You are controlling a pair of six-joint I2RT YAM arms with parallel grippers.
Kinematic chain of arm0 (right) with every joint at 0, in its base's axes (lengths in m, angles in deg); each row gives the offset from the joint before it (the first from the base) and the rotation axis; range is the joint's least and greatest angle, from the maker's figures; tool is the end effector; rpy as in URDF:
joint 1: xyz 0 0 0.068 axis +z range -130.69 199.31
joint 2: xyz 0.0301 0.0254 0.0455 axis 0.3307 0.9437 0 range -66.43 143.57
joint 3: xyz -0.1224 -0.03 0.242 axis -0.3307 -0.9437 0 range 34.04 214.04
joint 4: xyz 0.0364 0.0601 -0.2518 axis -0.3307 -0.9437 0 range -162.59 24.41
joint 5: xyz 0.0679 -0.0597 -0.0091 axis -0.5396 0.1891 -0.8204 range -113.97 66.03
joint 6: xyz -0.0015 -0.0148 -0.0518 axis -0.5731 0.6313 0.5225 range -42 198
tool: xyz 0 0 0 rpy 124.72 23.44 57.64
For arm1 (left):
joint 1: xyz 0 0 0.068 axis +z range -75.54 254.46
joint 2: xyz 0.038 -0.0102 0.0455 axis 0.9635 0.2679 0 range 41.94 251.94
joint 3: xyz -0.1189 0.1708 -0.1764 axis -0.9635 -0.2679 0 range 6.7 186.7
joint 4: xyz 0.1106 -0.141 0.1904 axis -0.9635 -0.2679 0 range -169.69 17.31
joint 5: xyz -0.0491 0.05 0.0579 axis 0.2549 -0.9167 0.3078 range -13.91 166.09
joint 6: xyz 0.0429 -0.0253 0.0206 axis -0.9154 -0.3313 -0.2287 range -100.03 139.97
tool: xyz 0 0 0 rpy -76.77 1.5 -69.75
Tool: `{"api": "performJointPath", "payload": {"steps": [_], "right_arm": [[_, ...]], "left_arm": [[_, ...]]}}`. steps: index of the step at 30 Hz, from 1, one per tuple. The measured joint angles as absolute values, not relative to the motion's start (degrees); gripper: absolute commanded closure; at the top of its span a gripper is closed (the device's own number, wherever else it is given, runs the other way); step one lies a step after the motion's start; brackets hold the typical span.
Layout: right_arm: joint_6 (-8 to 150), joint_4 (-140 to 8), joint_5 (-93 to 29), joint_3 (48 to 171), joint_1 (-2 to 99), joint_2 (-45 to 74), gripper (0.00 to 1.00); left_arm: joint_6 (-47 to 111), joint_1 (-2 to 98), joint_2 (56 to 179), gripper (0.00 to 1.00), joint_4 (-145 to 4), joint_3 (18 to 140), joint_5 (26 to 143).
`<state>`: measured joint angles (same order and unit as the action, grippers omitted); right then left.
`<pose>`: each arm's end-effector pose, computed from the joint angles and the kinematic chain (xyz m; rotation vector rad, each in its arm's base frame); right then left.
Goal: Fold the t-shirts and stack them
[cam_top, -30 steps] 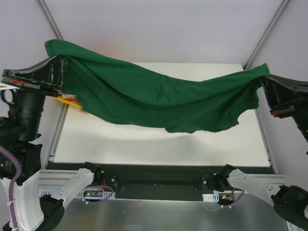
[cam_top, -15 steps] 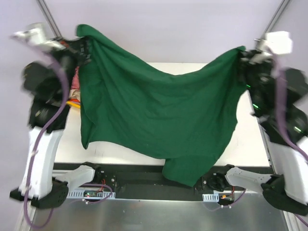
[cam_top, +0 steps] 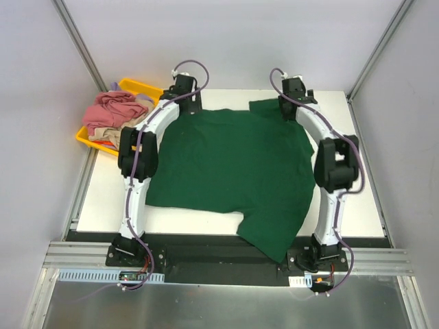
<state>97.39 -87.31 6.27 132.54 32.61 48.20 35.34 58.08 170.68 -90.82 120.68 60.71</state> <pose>0.4563 0.0894 0.2788 -0.3371 2.1751 -0.6456 0.5096 -0.1400 0.2562 -0.1367 2.1177 -0.0402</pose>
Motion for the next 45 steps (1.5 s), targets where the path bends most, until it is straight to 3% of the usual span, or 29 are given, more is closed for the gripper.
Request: {"api": "performJointPath", "payload": {"steps": [2,5,9,15,23,27,34,45], "right_arm": [[96.6,-90.1,7.1,139.2,32.1,56.3,0.02],[95.4,-93.3,8.0,143.8,31.9,60.7,0.04],[93.3,-95.4,7.7,143.4,32.0,57.4,0.04],[87.3,-97.2,0.3,132.1,32.0,37.2,0.04],[76.7,-95.8,-15.6,104.3,32.0,2.4,0.04],[72.1,-94.6,-23.1,89.8,32.0,-5.0,0.04],[67.8,-90.8,-29.6,77.6,32.0,2.7,0.04],[67.8,-86.8,-30.3,86.4,26.8,25.0,0.04]], "left_arm": [[35.4,58.1,174.4,0.01,-93.5,122.2,61.3],[35.4,58.4,175.2,0.01,-97.2,122.9,62.7],[35.5,58.5,172.3,0.01,-97.4,123.7,65.5],[37.2,58.5,157.1,0.01,-96.8,114.1,70.0],[45.3,58.5,121.6,0.01,-95.5,84.3,71.2],[49.6,58.5,112.2,0.01,-95.5,70.8,72.6],[53.9,58.4,119.8,0.01,-94.0,59.7,75.7],[55.2,58.5,140.8,0.01,-91.3,66.8,75.4]]}}
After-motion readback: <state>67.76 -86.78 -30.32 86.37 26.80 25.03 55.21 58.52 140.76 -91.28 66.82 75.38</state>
